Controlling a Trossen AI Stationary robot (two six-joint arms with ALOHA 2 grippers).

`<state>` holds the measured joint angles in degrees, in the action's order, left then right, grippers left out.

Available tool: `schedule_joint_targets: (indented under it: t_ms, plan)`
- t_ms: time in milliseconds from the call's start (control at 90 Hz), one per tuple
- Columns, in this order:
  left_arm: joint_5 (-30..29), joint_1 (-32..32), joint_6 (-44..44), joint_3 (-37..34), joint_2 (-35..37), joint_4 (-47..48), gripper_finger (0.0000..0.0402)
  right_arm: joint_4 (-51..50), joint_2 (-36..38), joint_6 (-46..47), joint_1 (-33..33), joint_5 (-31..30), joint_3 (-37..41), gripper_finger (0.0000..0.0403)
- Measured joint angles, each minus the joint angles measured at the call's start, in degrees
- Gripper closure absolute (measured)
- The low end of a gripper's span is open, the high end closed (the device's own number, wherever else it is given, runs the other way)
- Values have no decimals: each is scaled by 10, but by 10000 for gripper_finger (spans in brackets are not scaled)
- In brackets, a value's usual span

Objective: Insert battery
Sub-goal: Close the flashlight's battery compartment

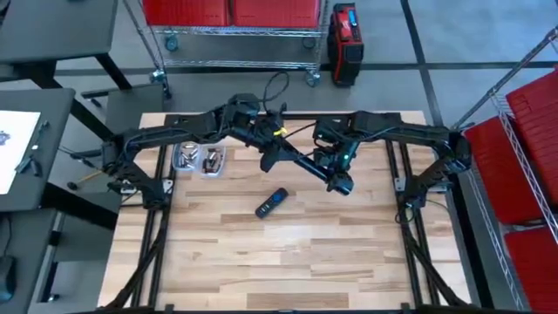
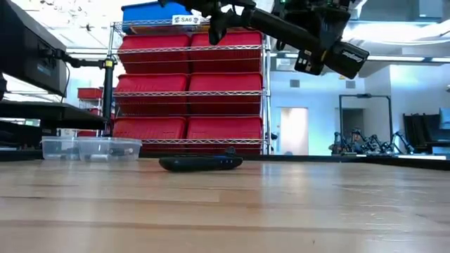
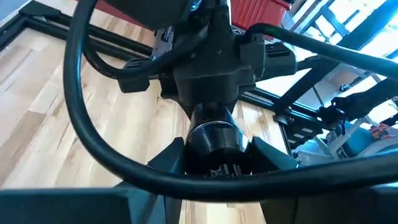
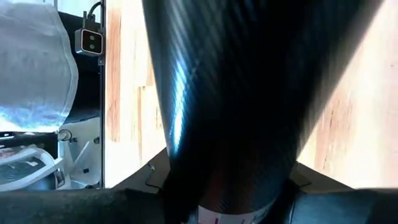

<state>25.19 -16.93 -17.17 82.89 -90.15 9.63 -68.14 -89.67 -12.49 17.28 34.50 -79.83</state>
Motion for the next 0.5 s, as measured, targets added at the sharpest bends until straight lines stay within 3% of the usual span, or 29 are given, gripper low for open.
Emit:
schedule_joint_targets:
  t_ms: [500]
  plan:
    - [4,8,18,0,0,31,270,8,-7,-16,3,-1,1,266]
